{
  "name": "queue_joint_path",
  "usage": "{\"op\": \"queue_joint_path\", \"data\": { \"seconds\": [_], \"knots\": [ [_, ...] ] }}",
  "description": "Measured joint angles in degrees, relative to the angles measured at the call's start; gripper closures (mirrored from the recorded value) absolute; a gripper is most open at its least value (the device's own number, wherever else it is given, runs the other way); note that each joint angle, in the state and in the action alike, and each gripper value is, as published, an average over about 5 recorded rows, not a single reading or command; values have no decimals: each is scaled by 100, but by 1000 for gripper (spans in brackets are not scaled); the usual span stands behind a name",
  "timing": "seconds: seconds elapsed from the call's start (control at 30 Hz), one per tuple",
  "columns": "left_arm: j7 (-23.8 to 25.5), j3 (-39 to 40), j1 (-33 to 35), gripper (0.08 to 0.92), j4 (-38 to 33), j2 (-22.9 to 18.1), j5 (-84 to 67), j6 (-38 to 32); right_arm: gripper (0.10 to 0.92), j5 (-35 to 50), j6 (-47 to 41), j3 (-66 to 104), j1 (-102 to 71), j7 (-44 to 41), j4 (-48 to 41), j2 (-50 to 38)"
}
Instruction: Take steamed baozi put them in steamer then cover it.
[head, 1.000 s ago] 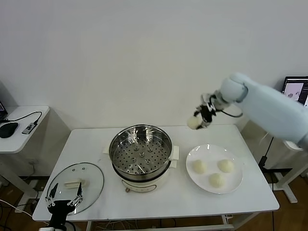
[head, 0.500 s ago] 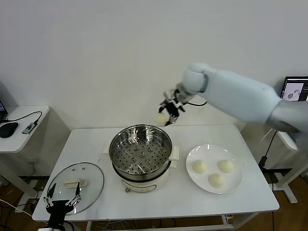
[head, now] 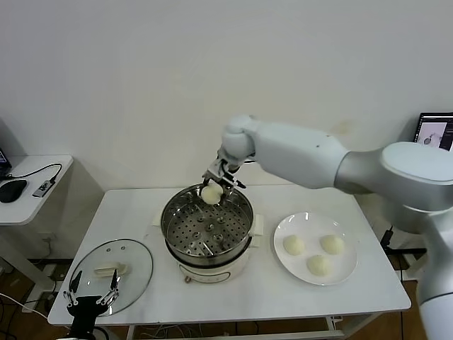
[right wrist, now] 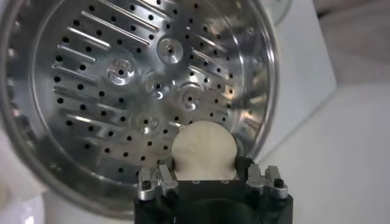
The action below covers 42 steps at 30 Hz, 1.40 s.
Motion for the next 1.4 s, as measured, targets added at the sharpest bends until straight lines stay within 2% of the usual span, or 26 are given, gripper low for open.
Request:
{"op": "queue_joint_path", "data": {
  "seconds": [0.6,0.7,0.87,0.97,1.17,1.4],
  "knots": [
    [3,40,-14,177,116,3,65,-104,403,-995,984,17,-385,286,-686,409],
    [-2,40,-18,177,117,-1,76,-105,362,-1069,1078,20,-409,342,-743,422],
    [-5,35,-4,177,112,-26,109,-101,236,-1140,1186,17,-404,405,-753,390],
    [-5,33,28,177,78,-46,113,-93,207,-1087,1167,-2,-350,392,-671,313],
    [-6,4,86,177,4,-56,115,-75,202,-526,646,-157,-10,213,-108,-49],
    [-1,-48,132,177,-81,-12,113,-43,203,540,-783,-248,551,-62,1030,-779]
  ]
}}
